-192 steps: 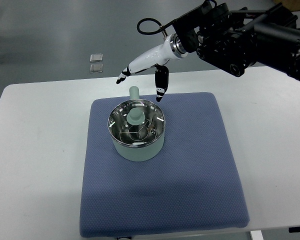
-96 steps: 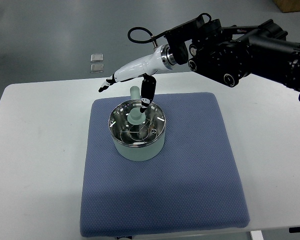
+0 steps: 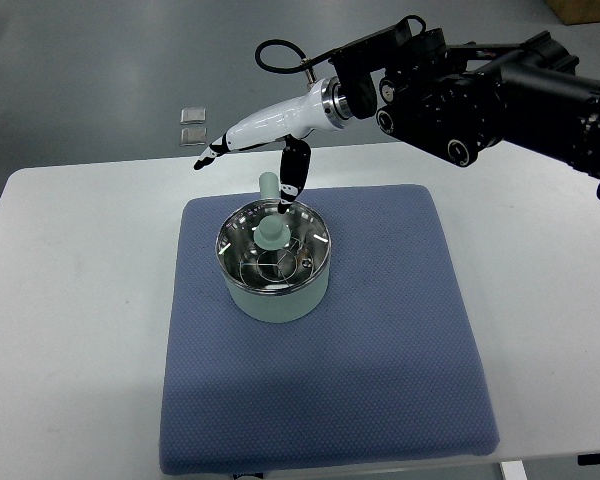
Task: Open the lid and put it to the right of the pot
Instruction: 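Swing the right hand over the pot toward the green lid knob, then lower the right hand onto the lid and close fingers around the knob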
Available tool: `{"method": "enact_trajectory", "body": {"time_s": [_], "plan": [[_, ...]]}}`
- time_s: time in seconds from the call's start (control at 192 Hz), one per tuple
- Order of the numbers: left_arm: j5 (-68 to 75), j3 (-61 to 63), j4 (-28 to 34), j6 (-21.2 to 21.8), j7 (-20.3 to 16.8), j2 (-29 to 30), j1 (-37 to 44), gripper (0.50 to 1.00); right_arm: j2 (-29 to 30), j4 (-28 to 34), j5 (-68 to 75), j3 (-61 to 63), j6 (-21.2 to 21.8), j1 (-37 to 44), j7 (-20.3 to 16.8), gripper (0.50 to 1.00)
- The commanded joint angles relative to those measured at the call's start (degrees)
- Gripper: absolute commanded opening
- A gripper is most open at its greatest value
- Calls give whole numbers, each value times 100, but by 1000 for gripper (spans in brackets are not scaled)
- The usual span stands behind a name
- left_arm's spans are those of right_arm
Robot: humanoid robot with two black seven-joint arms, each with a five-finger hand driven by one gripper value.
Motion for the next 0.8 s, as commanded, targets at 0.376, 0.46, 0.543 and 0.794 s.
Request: {"method": "enact_trajectory", "body": {"time_s": [0.376,0.46,0.543,0.794], "plan": [[0,-3,0,-1,-3,0,0,1000,0,275,408,1141,95,-311,0,971],[0,-3,0,-1,6,0,0,1000,-35,477,145,1439,77,-477,0,971],[0,-3,0,-1,-3,0,0,1000,-254,758,31,1589,7,-609,0,971],[0,-3,0,7,6,0,0,1000,-826,1954,57,1809,-651,-662,0,971]]}}
